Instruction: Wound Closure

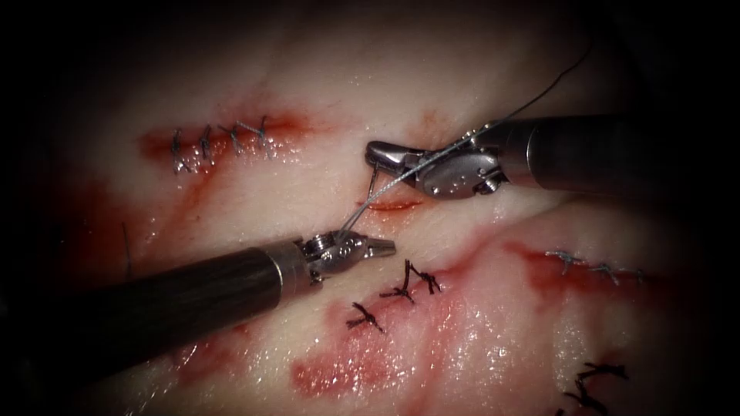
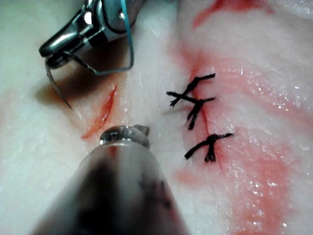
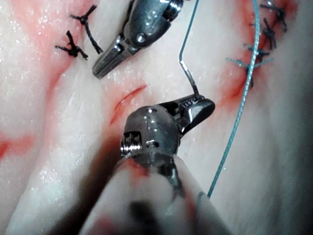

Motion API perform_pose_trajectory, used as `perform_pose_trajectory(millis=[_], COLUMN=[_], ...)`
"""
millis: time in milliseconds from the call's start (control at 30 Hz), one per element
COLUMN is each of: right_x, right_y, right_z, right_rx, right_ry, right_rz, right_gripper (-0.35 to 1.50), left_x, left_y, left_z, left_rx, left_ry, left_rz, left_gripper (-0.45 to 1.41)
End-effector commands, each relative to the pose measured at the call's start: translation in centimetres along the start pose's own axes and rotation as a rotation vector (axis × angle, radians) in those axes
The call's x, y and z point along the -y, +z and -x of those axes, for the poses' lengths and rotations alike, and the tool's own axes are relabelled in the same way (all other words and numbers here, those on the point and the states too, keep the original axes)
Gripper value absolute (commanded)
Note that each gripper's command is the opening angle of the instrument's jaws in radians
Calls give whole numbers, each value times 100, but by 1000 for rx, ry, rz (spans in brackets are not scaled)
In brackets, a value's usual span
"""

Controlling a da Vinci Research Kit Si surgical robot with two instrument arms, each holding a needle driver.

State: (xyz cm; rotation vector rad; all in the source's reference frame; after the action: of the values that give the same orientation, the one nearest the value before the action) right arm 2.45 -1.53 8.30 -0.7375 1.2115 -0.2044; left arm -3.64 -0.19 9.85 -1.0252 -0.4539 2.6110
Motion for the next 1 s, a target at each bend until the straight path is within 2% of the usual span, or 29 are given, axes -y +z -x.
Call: perform_pose_trajectory(millis=[33,233,600,800,1000], right_x=[4,24,48,56,68], right_y=[11,13,14,16,14], right_z=[4,21,35,34,44], right_rx=[-1,18,50,79,113], right_ry=[-1,-32,-44,-28,46], right_rz=[3,-31,-97,-147,-204], right_gripper=[-35,-35,-35,-35,-35], left_x=[5,6,8,15,26], left_y=[7,2,-8,-19,-25], left_z=[-3,-3,-4,-5,-5], left_rx=[-1,-3,-5,1,22], left_ry=[2,3,4,4,-1], left_rz=[-1,6,20,5,-49], left_gripper=[-42,-42,-43,-42,-45])
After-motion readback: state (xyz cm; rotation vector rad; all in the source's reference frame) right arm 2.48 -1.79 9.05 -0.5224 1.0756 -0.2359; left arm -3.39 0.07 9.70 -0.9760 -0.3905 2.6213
